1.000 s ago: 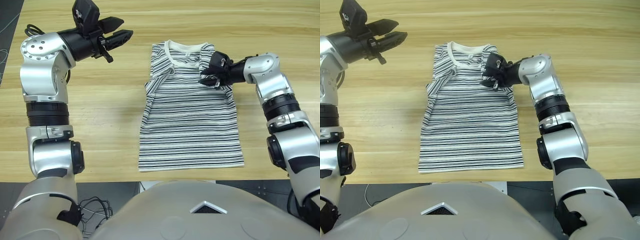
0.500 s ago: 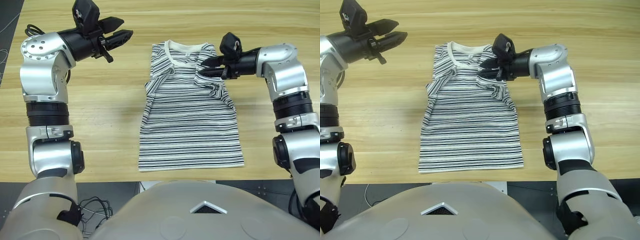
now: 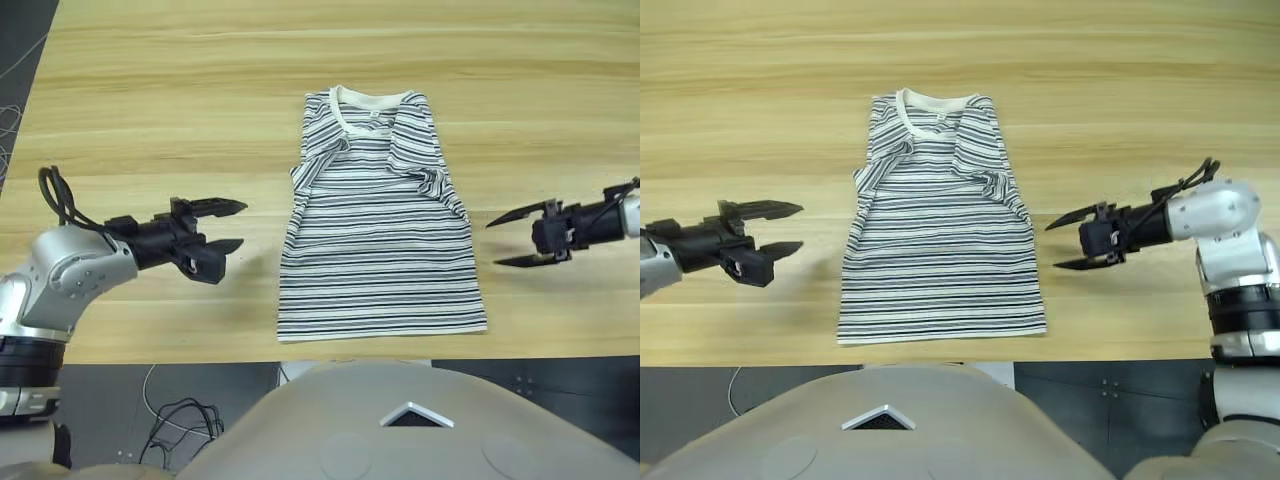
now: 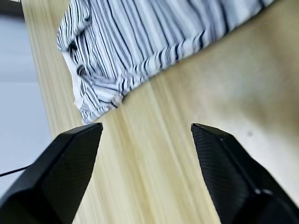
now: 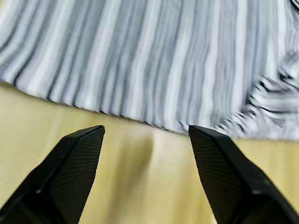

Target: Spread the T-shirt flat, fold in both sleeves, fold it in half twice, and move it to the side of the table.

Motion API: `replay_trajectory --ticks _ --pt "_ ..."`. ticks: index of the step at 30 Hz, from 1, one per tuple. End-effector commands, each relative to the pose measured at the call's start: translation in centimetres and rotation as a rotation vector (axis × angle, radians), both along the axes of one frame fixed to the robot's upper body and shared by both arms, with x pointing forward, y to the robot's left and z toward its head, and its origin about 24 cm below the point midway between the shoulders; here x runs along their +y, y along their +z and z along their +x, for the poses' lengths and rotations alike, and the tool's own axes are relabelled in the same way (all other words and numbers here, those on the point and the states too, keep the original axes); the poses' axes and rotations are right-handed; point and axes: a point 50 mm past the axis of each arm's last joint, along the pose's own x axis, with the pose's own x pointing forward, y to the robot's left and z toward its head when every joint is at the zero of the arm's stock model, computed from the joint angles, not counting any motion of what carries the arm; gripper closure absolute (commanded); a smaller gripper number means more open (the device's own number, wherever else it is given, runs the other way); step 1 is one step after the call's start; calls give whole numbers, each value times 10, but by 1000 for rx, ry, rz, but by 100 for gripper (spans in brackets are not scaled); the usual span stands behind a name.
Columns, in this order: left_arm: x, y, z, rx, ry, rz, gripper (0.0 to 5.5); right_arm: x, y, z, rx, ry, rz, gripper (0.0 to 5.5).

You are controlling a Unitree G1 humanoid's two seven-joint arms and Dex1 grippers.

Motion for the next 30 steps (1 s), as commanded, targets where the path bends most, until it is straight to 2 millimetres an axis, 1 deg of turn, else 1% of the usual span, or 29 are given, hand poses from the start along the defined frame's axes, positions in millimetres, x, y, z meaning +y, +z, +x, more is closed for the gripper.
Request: replay_trajectory --ticks 1,3,5,7,11,14,16,20,26,30 --pt "3 -10 -22 75 -46 46 163 -2 3 -8 -52 75 -27 186" --pt "5 -17 -35 107 -63 64 163 -4 2 -11 -101 142 -60 186" --pt "2 -27 -49 130 -107 91 163 -5 -7 -19 -134 228 -76 186" --pt "-2 -34 -59 159 -134 94 163 -6 -16 -28 -144 298 -86 186" --pt "-11 -30 -69 194 -195 92 163 -13 -21 -39 -133 389 -148 186" --pt "-25 -21 -69 192 -226 56 163 -12 -25 -46 -116 412 -137 186" --pt "-29 -18 -68 196 -233 46 163 -8 -28 -50 -111 419 -114 186" --pt "-39 -13 -67 231 -236 16 163 -1 -29 -52 -104 432 -86 186" --pt "-46 -17 -62 248 -228 -7 163 14 -28 -61 -36 391 -6 186" --pt "-50 -20 -61 254 -224 -20 163 25 -23 -59 -31 407 16 186"
